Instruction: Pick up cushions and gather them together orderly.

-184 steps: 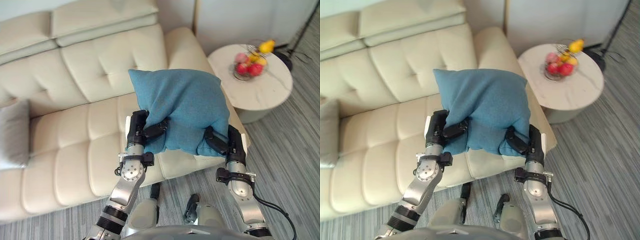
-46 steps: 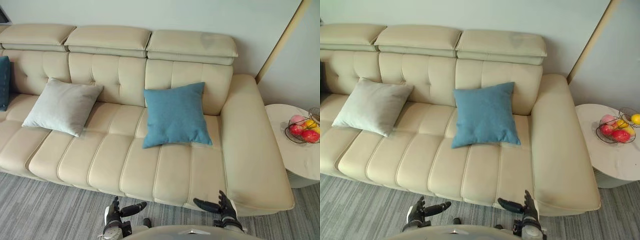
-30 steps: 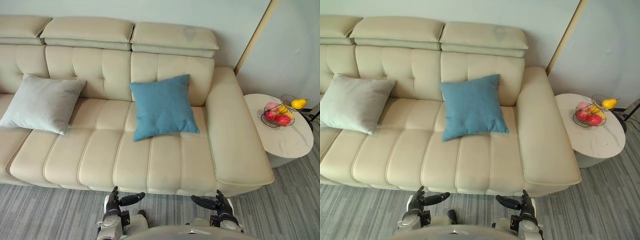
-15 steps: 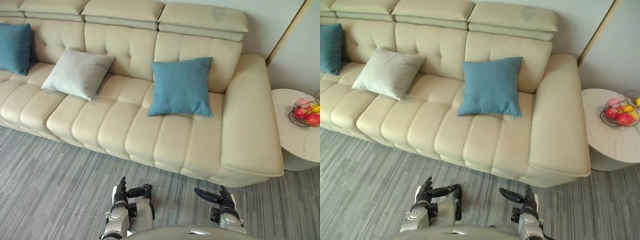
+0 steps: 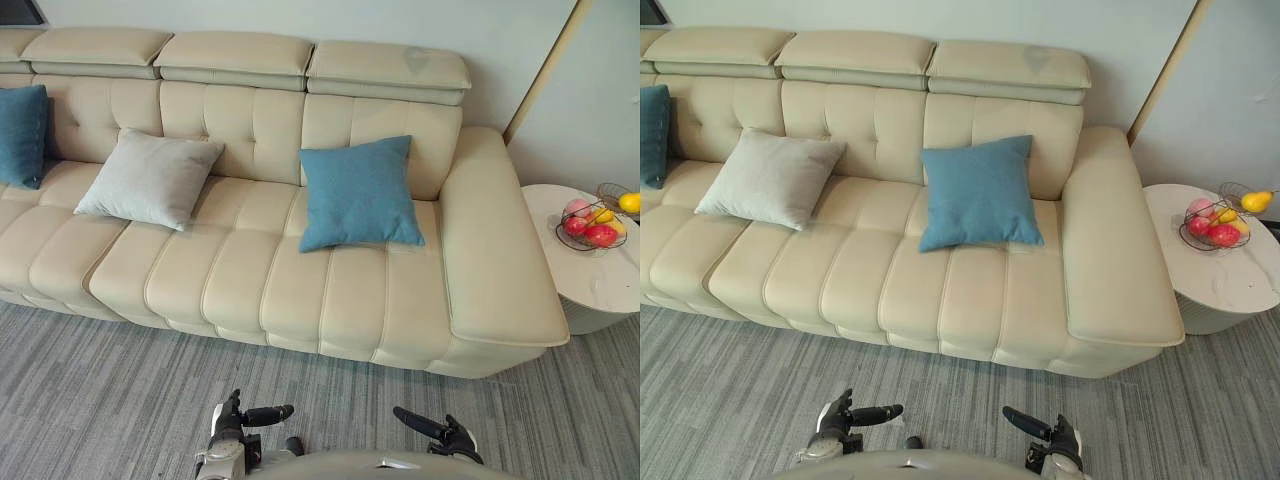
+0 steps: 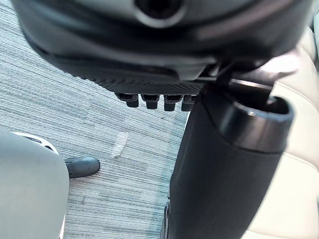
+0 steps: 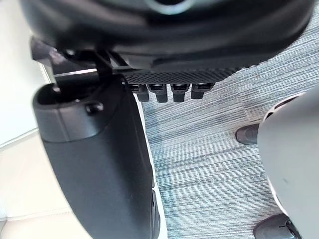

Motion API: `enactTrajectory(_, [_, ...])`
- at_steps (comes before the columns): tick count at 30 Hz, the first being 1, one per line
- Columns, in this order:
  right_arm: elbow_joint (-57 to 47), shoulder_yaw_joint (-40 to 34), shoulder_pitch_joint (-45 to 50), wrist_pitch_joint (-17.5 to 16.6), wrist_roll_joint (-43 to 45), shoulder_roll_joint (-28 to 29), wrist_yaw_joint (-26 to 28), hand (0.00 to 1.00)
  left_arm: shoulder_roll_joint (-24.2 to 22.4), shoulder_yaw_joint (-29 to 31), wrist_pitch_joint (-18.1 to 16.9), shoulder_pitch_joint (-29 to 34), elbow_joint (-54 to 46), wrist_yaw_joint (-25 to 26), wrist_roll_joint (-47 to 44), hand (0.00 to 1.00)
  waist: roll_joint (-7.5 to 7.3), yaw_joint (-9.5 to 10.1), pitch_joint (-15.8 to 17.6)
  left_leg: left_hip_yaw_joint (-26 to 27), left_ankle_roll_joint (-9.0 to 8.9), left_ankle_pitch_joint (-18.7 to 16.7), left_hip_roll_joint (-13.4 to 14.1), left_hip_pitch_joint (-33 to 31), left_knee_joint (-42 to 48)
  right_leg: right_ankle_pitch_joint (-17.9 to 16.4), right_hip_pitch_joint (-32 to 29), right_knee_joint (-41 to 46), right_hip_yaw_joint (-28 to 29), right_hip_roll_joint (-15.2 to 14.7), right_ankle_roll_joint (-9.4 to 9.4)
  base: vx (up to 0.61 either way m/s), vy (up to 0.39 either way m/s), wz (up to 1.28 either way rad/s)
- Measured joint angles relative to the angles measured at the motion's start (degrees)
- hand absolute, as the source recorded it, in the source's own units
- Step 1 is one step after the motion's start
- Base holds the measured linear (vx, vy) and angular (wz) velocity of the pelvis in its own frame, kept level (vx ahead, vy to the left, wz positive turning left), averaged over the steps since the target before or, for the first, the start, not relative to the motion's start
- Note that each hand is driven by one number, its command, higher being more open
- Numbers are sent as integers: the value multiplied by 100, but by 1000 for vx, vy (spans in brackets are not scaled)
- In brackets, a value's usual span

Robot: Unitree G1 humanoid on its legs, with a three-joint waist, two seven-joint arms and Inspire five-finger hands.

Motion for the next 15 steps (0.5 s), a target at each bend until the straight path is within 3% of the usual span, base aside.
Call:
enactTrajectory(1, [16, -26, -7, 2, 2, -1, -2, 100, 2, 43, 3, 24, 32, -9, 1, 100, 7, -10, 3, 1, 0, 60, -43, 100, -123, 6, 52, -33, 6, 9, -6, 45, 6, -2])
enactTrajectory(2, [678, -241, -281, 2, 15, -209, 45, 100, 149, 81, -3, -48, 393, -81, 103, 100, 21, -124, 263, -58, -62, 174, -69, 528, -549, 126, 468, -540, 286, 151, -190, 0, 0, 0])
enactTrajectory(15, [673, -232, -266, 50, -17, -217, 97, 100, 136, 128, -5, -52, 389, -146, 80, 100, 39, -134, 331, -38, -62, 173, -64, 629, -551, 125, 532, -450, 297, 139, -191, 0, 0, 0])
